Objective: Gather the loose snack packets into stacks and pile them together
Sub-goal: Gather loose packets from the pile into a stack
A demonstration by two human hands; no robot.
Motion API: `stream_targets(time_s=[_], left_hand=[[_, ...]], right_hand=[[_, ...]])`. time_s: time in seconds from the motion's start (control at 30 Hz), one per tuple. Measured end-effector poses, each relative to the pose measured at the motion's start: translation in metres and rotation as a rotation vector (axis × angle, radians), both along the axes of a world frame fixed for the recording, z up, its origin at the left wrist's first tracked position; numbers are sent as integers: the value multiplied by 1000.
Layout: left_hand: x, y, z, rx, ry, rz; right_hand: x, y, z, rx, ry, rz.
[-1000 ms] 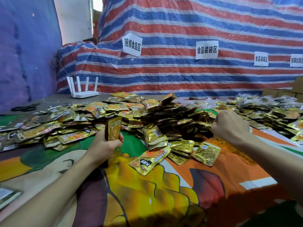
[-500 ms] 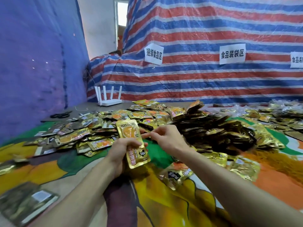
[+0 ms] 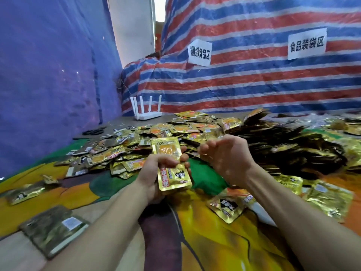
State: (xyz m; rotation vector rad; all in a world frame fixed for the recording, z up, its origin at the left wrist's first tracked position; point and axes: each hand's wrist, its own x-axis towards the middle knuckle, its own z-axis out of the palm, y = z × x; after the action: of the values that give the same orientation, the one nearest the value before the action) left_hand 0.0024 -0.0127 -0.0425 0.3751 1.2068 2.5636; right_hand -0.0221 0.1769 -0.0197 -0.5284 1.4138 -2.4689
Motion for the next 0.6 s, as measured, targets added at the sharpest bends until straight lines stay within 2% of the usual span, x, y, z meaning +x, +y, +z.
stream_targets(time_s=[0.07, 0.17, 0.27, 0.33, 0.47, 0.53, 0.6], left_hand=[[1, 4, 0, 23, 33, -74], [2, 5, 1, 53, 52, -141], [1, 3, 0, 90, 42, -128], [2, 2, 0, 8, 13, -91], [5, 6, 2, -285, -114, 142], [2, 11, 4, -258, -136, 301], [-2, 12, 5, -132, -135, 468]], right_hand=[[5, 3, 5, -115, 26, 59], [10, 5, 9, -157, 65, 115], [8, 6, 8, -45, 108, 145], [7, 4, 6, 63, 136, 144], [8, -1, -3, 326, 256, 12], [9, -3, -6, 436, 303, -117], [11, -8, -9, 489, 325, -201]])
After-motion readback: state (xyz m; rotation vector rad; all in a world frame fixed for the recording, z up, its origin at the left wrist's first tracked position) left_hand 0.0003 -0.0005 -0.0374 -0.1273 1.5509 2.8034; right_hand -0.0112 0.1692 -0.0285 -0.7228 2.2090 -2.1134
